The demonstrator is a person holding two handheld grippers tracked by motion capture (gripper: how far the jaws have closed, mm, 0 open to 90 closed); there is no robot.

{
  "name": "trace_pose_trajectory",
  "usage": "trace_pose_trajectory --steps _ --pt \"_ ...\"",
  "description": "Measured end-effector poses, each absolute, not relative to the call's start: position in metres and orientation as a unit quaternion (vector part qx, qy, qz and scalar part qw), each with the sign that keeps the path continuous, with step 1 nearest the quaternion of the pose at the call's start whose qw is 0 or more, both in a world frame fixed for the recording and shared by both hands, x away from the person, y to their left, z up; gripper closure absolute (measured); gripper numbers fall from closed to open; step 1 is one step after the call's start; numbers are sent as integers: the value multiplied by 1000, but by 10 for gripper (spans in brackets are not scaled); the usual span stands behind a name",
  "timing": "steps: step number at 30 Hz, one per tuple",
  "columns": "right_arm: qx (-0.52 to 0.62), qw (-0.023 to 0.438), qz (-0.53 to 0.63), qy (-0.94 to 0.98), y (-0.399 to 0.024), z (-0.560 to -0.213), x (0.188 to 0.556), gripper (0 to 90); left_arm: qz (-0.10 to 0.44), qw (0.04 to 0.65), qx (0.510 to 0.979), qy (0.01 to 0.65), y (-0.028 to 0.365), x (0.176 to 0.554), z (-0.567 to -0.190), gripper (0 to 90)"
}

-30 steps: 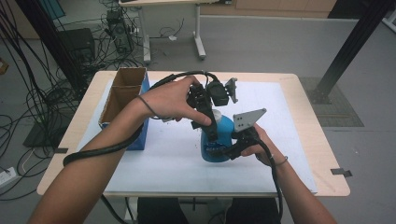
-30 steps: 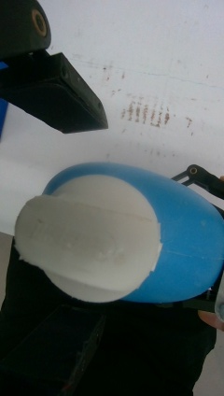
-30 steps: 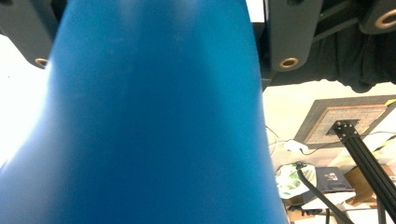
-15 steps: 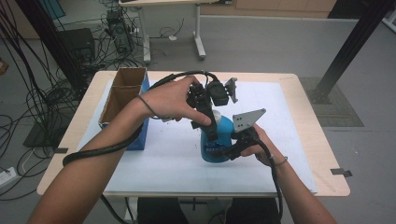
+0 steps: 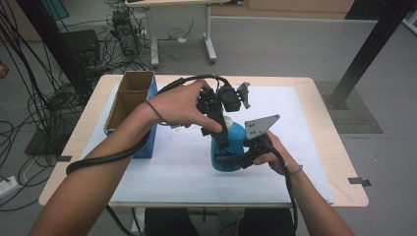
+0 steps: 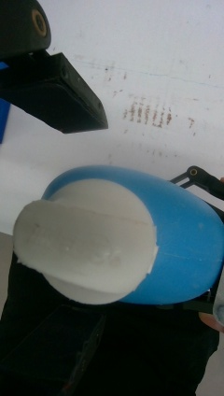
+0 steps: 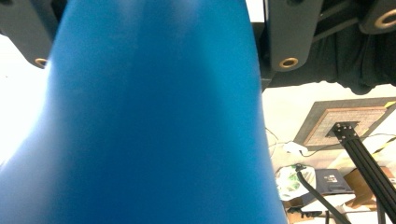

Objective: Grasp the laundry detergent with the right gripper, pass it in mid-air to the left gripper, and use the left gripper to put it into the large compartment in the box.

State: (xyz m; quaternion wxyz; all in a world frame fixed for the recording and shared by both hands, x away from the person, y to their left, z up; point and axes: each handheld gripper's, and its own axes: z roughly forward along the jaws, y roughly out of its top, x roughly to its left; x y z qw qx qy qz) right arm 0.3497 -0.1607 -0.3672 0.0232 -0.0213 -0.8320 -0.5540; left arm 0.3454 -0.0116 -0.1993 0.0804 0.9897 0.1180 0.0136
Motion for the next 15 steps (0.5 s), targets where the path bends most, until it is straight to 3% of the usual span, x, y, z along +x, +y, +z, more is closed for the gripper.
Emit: trace_pose_trajectory --steps 15 --pt "-7 35 -551 -834 -158 -364 349 416 13 64 993 100 -19 342 -204 104"
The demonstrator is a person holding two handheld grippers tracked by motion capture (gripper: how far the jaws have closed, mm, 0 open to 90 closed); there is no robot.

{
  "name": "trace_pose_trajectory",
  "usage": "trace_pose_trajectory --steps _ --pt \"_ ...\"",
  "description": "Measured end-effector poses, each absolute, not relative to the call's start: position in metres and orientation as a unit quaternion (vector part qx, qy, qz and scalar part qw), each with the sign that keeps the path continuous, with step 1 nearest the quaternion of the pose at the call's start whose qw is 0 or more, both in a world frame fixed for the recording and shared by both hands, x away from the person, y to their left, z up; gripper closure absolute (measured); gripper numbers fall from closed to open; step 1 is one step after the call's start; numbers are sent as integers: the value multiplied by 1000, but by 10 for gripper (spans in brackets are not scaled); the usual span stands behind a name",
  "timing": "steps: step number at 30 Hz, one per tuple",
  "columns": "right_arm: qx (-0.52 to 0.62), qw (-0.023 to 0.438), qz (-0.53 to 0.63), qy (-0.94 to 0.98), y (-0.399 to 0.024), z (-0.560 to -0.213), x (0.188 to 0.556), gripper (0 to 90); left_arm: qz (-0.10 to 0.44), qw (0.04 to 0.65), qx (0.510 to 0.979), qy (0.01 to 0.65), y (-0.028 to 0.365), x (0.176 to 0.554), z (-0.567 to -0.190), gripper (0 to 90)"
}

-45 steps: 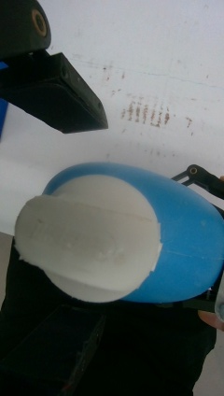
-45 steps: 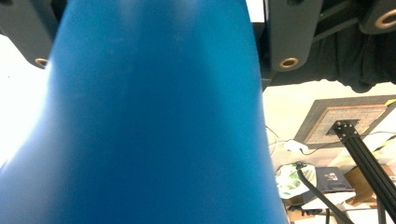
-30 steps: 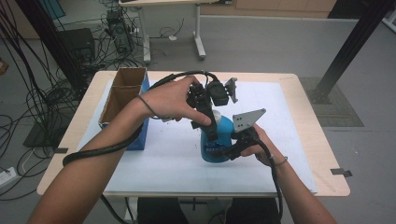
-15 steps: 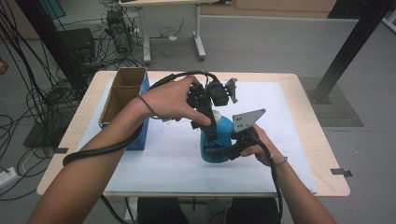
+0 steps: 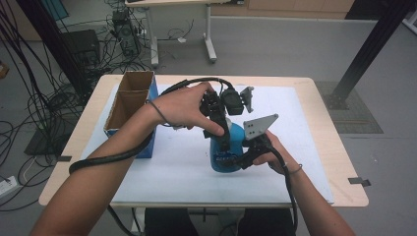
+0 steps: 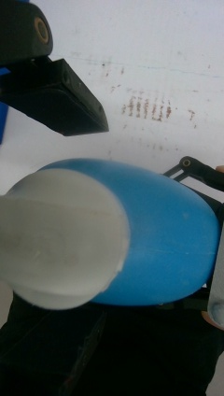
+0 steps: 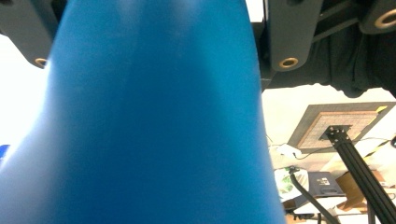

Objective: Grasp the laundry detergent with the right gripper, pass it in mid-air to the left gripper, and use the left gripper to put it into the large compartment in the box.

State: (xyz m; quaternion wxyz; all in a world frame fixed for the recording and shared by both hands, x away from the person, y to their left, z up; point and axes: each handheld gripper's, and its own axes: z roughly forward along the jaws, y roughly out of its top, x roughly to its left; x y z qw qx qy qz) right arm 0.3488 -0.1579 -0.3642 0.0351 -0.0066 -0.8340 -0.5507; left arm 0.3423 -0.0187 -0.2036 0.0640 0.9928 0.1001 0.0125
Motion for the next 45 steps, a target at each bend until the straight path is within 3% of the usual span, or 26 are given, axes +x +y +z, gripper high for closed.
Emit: trace_pose_trajectory --steps 19,39,45 --pt "14 45 -548 -835 -155 -360 348 416 21 40 997 55 -28 337 -205 165" --pt "14 44 -545 -837 -154 -360 349 416 19 44 998 46 -28 337 -207 357" --pt "14 44 -546 -837 -154 -360 349 416 23 45 998 45 -28 337 -206 371"
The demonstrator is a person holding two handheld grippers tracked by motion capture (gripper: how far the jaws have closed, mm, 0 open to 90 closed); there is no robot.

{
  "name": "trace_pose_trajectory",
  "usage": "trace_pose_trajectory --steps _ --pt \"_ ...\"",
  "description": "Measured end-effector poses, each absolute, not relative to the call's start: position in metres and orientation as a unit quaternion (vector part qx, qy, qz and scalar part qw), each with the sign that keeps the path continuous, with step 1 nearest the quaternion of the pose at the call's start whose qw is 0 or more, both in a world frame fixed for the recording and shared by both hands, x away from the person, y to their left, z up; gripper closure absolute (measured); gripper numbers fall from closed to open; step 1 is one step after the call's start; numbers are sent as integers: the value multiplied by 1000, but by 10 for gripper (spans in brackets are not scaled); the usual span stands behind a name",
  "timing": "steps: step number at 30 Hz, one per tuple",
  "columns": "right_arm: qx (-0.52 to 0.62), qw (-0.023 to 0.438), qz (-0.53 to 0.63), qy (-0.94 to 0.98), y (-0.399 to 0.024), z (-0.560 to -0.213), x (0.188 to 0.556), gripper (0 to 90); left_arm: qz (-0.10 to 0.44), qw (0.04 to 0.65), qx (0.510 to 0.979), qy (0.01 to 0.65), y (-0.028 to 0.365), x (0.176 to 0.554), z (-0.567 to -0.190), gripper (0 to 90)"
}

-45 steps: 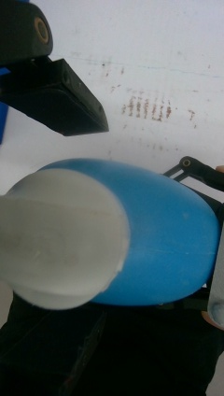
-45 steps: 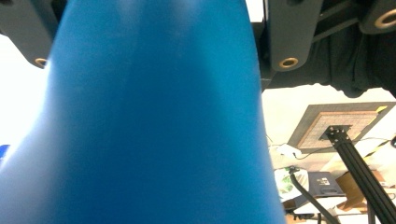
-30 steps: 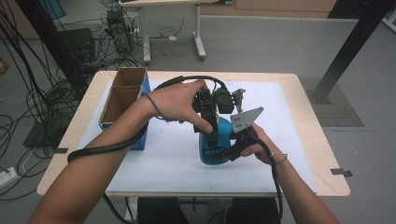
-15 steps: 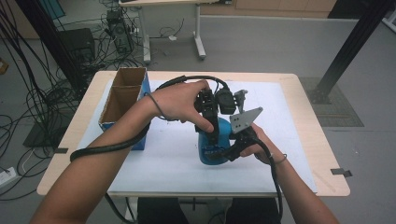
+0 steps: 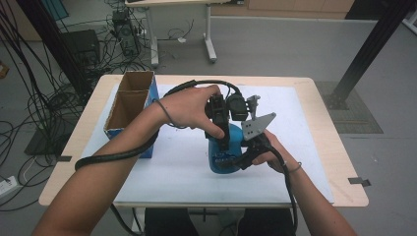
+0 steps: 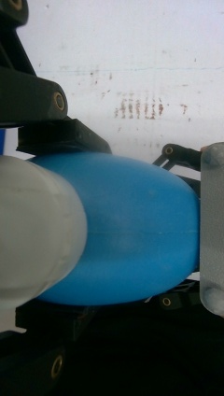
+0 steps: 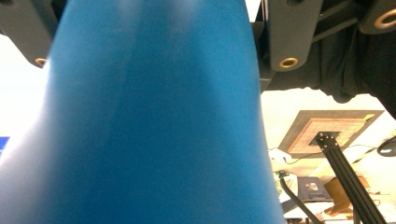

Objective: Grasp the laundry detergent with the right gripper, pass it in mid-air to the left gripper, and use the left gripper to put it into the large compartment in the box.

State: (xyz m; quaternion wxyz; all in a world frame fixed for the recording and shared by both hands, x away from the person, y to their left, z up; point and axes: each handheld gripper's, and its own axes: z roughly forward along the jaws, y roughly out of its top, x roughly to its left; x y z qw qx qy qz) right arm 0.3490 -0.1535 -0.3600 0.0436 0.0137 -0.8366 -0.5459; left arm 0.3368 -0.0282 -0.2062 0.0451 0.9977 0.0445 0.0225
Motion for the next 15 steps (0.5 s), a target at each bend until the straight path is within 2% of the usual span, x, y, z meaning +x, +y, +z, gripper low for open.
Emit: trace_pose_trajectory --steps 15 --pt "14 44 -548 -835 -153 -360 349 417 18 40 997 56 -29 337 -206 373"
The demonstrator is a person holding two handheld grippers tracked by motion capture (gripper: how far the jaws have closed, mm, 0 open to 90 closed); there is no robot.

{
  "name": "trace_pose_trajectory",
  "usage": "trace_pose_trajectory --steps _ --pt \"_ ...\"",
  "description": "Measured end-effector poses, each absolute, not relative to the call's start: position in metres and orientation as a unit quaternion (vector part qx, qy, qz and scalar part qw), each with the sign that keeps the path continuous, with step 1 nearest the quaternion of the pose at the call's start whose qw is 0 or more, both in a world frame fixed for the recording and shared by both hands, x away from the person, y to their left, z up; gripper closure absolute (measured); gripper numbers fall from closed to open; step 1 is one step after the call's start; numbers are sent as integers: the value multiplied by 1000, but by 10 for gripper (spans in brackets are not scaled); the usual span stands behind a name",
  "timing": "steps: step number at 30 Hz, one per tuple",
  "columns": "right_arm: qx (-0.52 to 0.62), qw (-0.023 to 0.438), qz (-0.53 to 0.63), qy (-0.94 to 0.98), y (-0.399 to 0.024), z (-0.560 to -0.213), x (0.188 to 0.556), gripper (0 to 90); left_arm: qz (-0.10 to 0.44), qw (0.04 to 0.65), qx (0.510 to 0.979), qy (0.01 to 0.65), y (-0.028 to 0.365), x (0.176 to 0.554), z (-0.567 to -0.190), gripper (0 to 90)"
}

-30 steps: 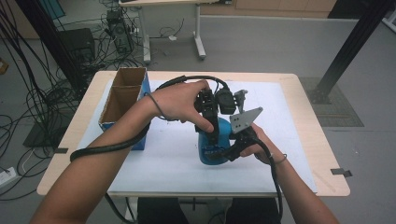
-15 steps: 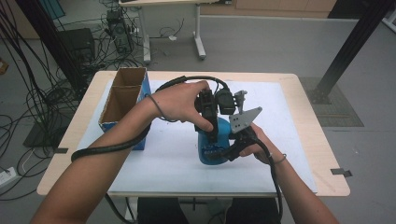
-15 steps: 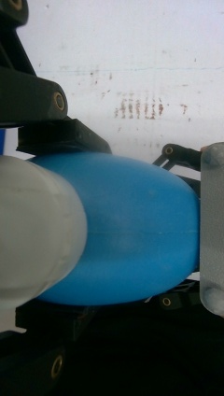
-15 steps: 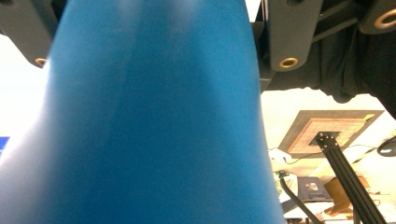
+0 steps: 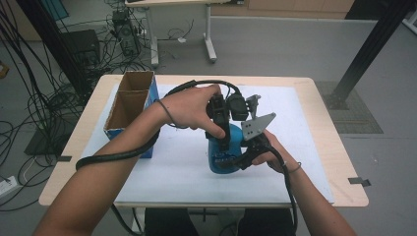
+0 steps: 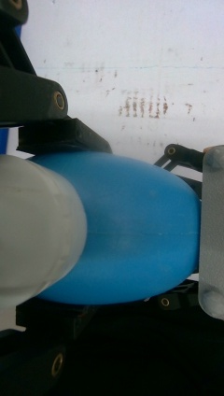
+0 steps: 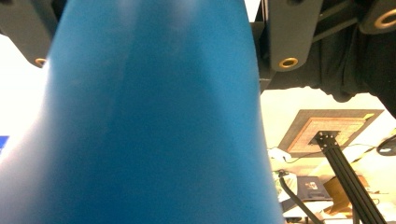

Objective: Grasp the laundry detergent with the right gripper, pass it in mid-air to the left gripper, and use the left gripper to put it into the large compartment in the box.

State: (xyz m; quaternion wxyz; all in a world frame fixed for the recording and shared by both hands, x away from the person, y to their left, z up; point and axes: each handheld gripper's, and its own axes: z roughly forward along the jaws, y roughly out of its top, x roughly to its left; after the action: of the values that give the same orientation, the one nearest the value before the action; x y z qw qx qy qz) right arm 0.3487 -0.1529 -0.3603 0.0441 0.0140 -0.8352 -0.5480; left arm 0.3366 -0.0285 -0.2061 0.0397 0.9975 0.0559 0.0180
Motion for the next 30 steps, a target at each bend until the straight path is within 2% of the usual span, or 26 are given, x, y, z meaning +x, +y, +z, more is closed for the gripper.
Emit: trace_pose_trajectory --steps 30 --pt "16 47 -550 -834 -150 -360 350 417 18 36 998 58 -28 337 -205 373"
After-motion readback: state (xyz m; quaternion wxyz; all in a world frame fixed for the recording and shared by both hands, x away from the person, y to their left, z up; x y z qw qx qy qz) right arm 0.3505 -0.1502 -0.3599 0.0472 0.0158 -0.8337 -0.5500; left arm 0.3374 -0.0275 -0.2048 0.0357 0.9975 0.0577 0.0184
